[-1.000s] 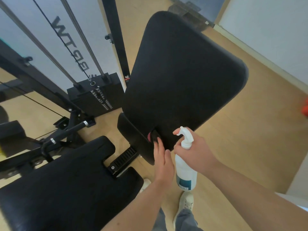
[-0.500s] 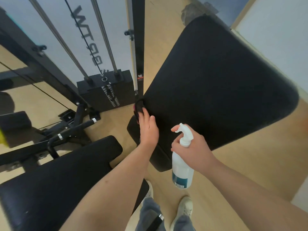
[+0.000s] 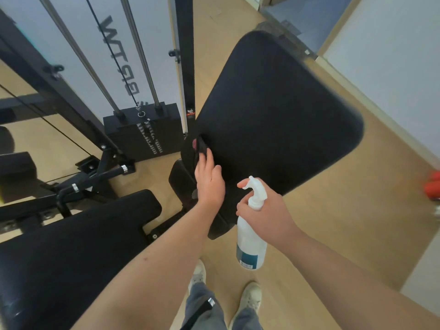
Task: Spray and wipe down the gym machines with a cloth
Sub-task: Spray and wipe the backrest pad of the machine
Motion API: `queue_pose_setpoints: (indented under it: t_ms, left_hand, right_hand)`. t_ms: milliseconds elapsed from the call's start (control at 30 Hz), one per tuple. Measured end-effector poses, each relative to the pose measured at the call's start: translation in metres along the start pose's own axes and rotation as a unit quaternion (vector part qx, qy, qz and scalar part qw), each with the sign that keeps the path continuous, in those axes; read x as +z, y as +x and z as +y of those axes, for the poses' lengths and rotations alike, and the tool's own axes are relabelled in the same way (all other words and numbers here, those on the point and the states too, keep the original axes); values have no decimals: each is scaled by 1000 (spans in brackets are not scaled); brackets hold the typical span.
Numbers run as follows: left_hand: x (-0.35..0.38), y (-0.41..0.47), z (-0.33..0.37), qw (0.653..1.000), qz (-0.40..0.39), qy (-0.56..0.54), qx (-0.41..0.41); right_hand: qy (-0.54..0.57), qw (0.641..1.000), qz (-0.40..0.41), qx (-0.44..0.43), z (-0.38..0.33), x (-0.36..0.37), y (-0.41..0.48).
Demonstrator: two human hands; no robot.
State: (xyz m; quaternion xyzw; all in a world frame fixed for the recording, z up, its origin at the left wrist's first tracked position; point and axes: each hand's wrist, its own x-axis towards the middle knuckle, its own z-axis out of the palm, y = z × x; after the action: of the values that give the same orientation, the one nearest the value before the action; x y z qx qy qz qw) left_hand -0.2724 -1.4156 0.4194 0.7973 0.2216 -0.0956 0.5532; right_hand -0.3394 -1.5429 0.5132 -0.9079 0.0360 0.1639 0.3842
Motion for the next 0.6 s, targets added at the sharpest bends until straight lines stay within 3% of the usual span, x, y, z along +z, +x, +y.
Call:
queue_pose_setpoints:
  t_ms: [367,600]
  left_hand:
    - [46,-135,-8,991,-119,-37,59]
    - [42,-143,-4,986,-144,28,78]
  right_hand:
    - [29,999,25,23,34,-52,-54]
    - [21,998,39,38,41,-60,-60]
